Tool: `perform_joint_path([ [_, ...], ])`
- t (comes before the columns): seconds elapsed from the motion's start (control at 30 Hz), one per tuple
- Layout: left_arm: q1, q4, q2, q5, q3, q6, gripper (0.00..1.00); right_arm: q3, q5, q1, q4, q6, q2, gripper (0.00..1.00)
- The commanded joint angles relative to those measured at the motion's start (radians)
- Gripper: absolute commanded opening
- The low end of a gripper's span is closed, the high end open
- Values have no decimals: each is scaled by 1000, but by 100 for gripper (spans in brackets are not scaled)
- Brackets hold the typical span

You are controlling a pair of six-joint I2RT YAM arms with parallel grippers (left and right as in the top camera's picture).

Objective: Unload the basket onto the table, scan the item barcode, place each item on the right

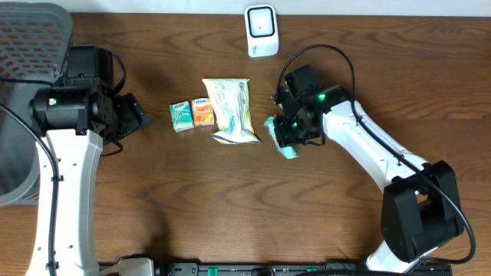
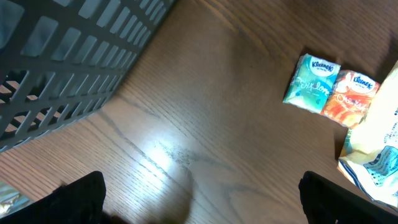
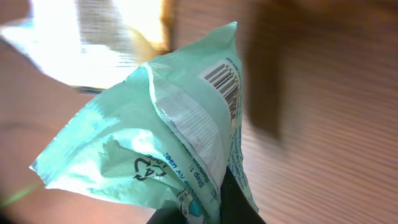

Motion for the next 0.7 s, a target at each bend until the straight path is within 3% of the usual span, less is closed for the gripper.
perform_joint_path([
  [0.0, 5, -3, 5, -10, 0, -9, 98, 5, -288, -44, 14, 3, 5, 1],
  [0.27, 5, -3, 5, -10, 0, -9, 98, -185, -568, -97, 156, 23, 6, 1],
  [0.43, 5, -3, 5, -10, 0, -9, 98, -341, -584, -128, 307, 144, 6, 1],
  [0.67, 5, -3, 5, -10, 0, -9, 98, -422, -480, -233, 351, 210, 6, 22],
])
